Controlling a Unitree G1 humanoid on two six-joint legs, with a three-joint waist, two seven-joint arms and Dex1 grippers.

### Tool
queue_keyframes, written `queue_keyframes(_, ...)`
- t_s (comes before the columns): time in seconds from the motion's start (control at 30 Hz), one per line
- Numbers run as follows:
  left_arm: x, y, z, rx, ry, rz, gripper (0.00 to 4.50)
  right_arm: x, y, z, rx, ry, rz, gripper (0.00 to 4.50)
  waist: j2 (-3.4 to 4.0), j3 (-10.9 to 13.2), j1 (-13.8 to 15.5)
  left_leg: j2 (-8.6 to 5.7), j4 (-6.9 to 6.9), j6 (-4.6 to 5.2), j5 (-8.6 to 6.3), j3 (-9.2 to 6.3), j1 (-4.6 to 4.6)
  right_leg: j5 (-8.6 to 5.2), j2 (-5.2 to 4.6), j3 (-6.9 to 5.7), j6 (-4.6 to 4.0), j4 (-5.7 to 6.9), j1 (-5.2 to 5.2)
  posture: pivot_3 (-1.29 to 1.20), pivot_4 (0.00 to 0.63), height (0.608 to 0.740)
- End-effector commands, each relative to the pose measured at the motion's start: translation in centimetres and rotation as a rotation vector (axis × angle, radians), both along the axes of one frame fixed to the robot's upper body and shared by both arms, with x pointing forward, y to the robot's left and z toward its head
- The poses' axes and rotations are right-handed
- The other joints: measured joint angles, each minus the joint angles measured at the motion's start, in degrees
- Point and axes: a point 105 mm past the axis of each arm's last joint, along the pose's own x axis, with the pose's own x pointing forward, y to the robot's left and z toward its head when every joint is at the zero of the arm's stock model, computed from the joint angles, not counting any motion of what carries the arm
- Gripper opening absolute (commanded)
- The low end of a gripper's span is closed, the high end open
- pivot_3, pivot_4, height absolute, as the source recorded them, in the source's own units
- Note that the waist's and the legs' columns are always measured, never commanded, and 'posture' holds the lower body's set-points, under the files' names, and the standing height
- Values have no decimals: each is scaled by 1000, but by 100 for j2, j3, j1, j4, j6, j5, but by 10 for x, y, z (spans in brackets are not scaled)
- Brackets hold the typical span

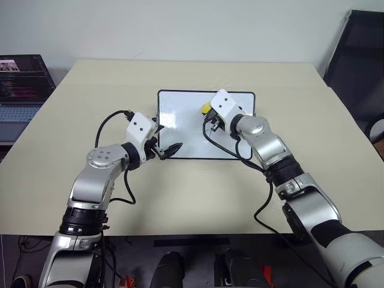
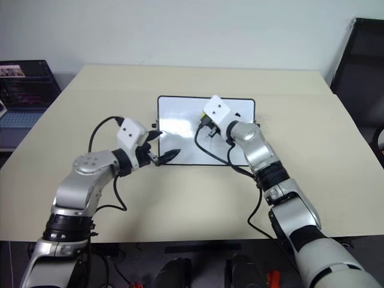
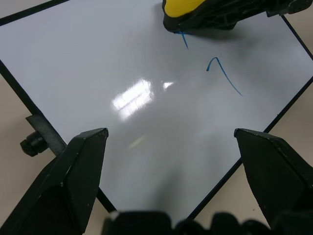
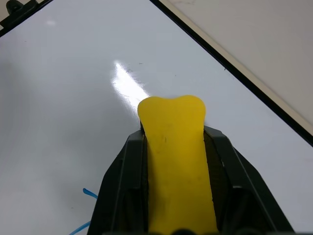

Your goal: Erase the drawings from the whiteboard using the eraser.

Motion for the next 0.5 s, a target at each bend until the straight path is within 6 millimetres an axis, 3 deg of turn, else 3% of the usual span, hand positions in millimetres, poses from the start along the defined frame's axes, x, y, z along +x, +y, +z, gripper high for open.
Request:
queue_keyframes(0.03, -4, -7, 10, 16, -45, -23, 4500, -3, 0, -12, -66, 38, 50, 1144, 0, 0, -1, 0, 1, 0, 0, 0, 2, 0, 0, 0, 0, 2, 2, 0, 150, 740)
queue_keyframes(0.2, -6, -11, 11, 15, -43, -30, 4500, -17, -1, -37, -173, 100, 127, 1144, -1, -1, -3, 1, 3, 0, 0, 0, 18, -1, 3, 2, 1, 23, 5, 0, 150, 740)
queue_keyframes(0.4, -7, -14, 11, 13, -39, -38, 4500, 5, -15, -2, -96, -59, -38, 1144, -1, -1, -3, 2, 11, 1, 4, 1, 25, -3, 5, 6, 4, 33, 7, 0, 150, 740)
queue_keyframes(0.5, -8, -15, 10, 13, -35, -43, 4500, 9, -20, 2, -93, -66, -63, 1144, -1, -1, 4, 1, 13, 0, 10, 2, 24, -3, 4, 6, 4, 34, 7, 0, 150, 740)
